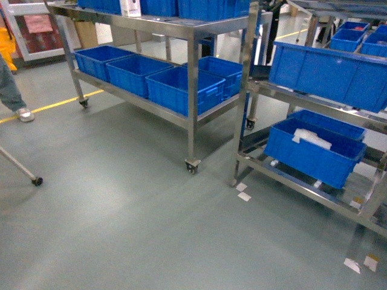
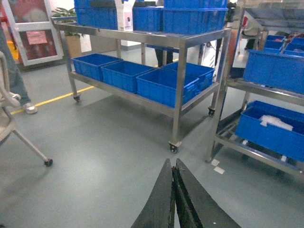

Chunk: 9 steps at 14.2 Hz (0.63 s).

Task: Pick red block from blue box to shelf

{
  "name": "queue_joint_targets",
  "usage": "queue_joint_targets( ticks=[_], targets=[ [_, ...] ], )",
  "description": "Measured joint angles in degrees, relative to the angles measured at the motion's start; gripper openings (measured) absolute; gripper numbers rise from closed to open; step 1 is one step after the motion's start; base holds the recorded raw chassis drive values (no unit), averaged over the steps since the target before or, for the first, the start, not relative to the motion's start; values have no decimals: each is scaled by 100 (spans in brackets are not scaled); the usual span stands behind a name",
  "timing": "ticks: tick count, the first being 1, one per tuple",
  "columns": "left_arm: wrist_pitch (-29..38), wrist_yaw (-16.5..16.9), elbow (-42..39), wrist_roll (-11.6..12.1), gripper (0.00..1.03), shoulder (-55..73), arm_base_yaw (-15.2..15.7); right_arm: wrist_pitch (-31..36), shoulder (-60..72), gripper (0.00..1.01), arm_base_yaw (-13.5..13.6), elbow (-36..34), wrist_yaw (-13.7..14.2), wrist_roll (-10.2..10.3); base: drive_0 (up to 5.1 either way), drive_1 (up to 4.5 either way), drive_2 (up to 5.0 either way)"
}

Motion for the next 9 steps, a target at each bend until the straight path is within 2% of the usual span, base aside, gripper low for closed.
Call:
queue_joint_targets(
  ticks=[9],
  targets=[
    [0, 0, 0, 0, 2, 0, 0, 0, 0, 28, 0, 0, 0, 0, -159, -159, -159]
  ],
)
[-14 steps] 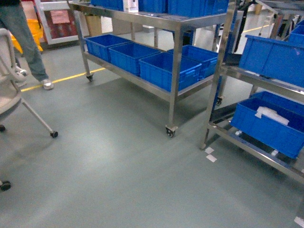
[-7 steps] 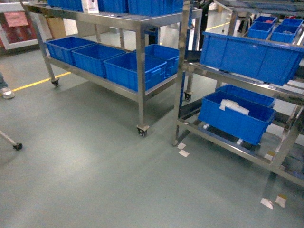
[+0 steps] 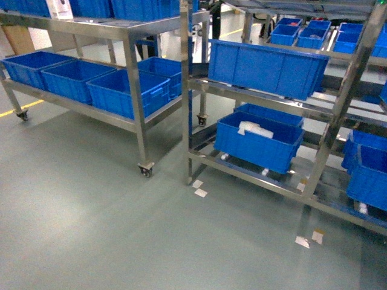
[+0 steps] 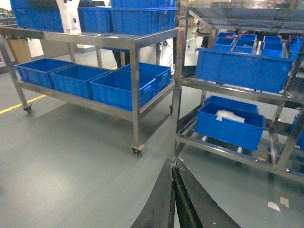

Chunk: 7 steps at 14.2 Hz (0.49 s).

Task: Pick red block from blue box to shelf

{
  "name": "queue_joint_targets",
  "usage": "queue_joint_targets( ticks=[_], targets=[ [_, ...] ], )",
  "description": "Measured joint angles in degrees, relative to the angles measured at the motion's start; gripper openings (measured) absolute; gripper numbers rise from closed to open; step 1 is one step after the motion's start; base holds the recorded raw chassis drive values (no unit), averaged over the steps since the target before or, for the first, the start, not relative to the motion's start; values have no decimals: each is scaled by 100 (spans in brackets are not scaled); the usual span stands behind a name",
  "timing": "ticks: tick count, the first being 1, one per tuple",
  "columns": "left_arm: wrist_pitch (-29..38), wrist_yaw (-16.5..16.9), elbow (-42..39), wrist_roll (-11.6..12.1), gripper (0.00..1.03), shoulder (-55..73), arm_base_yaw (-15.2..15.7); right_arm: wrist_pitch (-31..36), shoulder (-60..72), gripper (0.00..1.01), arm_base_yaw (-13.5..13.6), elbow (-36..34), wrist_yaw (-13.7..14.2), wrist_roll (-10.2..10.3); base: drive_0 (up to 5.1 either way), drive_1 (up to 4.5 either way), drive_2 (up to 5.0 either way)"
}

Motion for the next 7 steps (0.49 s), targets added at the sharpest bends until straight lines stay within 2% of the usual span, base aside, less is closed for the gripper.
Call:
queue_joint_targets(
  ticks=[7],
  targets=[
    [2, 2, 0, 0, 2, 0, 0, 0, 0, 28, 0, 0, 0, 0, -159, -159, -159]
  ],
)
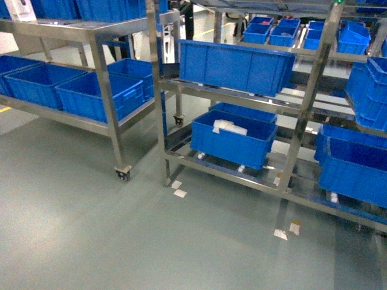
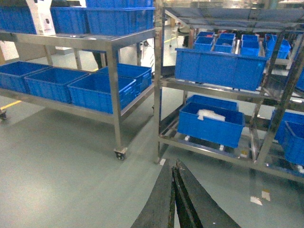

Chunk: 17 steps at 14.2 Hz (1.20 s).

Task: Pick red block from blue box to shelf

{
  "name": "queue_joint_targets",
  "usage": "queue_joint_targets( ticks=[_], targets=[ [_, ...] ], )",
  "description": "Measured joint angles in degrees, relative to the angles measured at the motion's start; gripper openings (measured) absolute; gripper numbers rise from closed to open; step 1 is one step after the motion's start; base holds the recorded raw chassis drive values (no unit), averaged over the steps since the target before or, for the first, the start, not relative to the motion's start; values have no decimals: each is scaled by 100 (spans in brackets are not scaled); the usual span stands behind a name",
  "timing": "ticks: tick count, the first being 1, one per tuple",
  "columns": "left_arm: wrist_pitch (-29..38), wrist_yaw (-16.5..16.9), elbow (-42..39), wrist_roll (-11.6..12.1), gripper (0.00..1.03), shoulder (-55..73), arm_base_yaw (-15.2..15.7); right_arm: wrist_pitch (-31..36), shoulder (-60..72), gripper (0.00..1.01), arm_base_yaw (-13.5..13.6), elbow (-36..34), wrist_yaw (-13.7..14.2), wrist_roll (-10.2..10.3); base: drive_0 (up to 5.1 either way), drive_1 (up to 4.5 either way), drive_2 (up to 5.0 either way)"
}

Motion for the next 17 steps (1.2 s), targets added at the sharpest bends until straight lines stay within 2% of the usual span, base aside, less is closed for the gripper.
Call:
queue_joint_targets(
  ticks=[17],
  targets=[
    [-2, 0, 0, 0, 2, 0, 0, 0, 0, 28, 0, 0, 0, 0, -159, -159, -159]
  ],
)
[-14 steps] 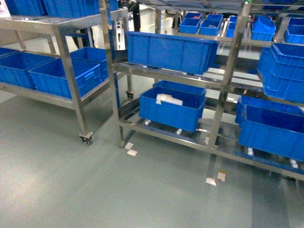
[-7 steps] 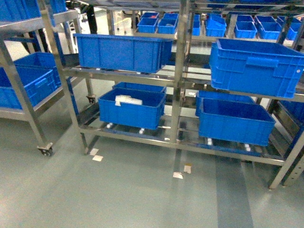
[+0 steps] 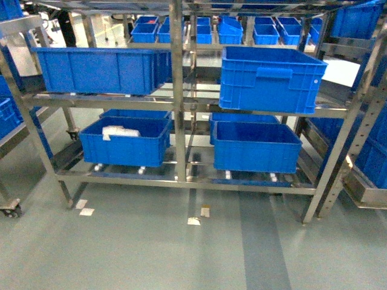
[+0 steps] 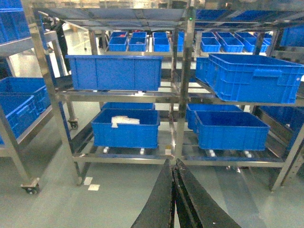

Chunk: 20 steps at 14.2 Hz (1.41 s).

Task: Pick red block from blue box to shelf

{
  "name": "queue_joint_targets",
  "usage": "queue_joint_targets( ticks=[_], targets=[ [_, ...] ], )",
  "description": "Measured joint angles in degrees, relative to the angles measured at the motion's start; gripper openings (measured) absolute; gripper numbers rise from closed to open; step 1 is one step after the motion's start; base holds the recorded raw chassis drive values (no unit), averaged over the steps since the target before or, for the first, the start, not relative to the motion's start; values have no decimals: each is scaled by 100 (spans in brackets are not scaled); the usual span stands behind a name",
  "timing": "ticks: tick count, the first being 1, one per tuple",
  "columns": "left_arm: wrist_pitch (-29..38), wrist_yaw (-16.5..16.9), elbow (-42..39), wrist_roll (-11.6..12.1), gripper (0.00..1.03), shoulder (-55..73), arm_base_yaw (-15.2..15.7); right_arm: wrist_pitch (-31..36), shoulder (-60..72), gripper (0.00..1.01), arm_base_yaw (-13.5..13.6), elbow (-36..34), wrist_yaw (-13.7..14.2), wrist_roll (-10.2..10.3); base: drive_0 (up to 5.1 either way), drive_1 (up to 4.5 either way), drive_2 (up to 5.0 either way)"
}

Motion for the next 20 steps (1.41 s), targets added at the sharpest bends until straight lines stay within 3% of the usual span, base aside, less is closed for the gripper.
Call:
queue_joint_targets(
  ticks=[20],
  targets=[
    [-4, 7, 0, 0, 2, 0, 0, -15, 0, 28, 0, 0, 0, 0, -159, -159, -159]
  ],
)
